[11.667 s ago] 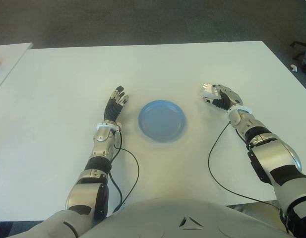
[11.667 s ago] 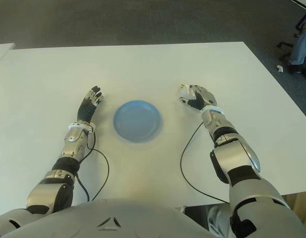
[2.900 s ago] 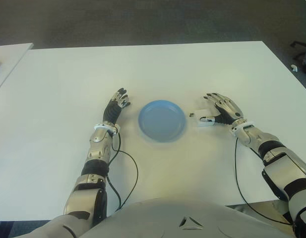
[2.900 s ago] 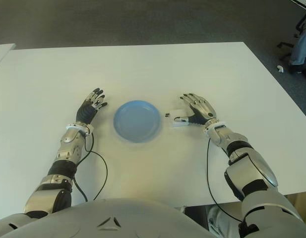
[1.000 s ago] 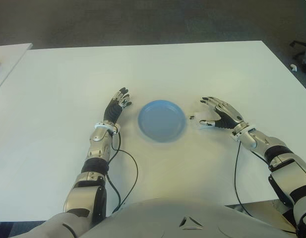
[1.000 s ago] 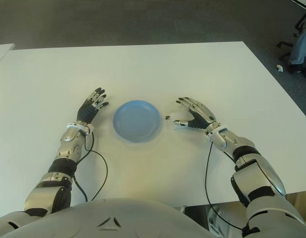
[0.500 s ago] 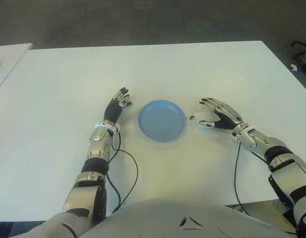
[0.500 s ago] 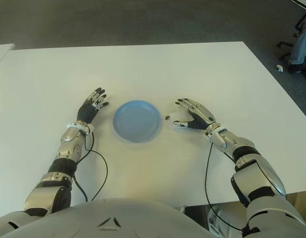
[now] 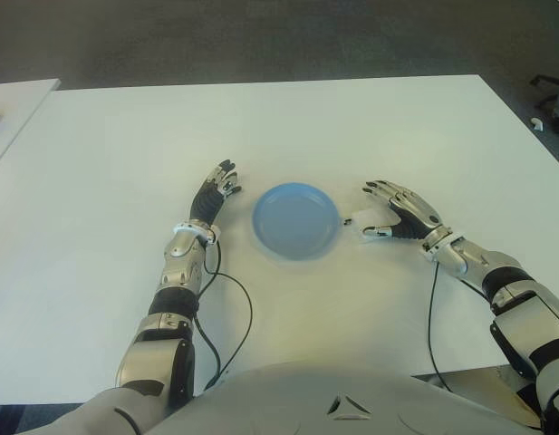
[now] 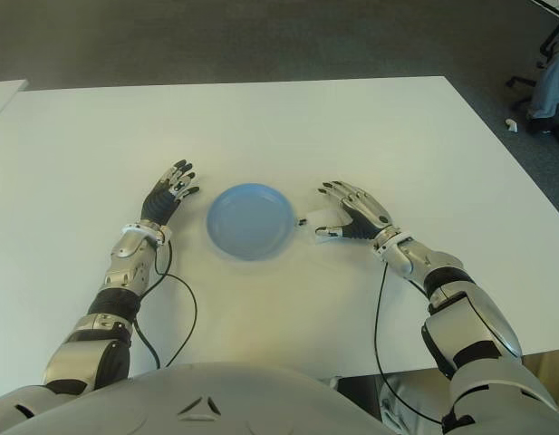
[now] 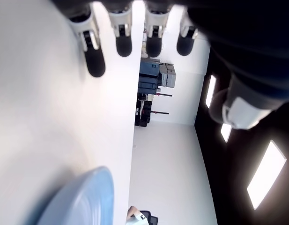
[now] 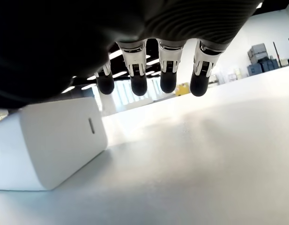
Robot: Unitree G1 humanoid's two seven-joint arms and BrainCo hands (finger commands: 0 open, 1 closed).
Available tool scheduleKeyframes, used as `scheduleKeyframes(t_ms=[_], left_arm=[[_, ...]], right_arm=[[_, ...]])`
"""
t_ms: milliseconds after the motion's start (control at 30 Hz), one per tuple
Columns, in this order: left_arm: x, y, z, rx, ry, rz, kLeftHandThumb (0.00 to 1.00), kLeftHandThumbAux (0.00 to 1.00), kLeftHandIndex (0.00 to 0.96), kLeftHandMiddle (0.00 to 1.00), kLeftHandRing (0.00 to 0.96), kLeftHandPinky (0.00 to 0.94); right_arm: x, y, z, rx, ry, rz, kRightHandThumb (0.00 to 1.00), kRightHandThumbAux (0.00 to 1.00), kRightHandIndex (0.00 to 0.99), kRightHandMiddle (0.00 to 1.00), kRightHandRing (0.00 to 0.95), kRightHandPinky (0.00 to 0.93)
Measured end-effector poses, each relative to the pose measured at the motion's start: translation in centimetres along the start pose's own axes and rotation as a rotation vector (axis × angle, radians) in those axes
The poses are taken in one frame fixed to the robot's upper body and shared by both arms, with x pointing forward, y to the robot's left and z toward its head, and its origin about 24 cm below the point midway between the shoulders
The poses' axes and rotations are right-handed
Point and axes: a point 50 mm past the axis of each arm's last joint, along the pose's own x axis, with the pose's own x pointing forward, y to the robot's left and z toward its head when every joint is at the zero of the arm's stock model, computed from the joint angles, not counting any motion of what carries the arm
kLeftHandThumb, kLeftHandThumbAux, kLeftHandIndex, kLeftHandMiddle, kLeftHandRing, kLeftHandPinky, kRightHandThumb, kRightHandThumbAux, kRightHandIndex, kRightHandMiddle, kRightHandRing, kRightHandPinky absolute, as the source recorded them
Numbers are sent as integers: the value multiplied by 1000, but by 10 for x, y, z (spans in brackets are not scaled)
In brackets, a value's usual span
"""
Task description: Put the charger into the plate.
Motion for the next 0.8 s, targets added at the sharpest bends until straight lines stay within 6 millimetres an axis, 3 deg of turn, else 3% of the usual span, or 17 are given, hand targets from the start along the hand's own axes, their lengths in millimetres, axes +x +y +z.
scheduleKeyframes(t_ms=[800], left_arm=[[0, 0, 3, 2, 4, -4, 0, 498, 14, 51, 25, 0]], right_arm=[[7, 3, 4, -40, -9, 2, 311, 265, 0, 0, 0, 0]])
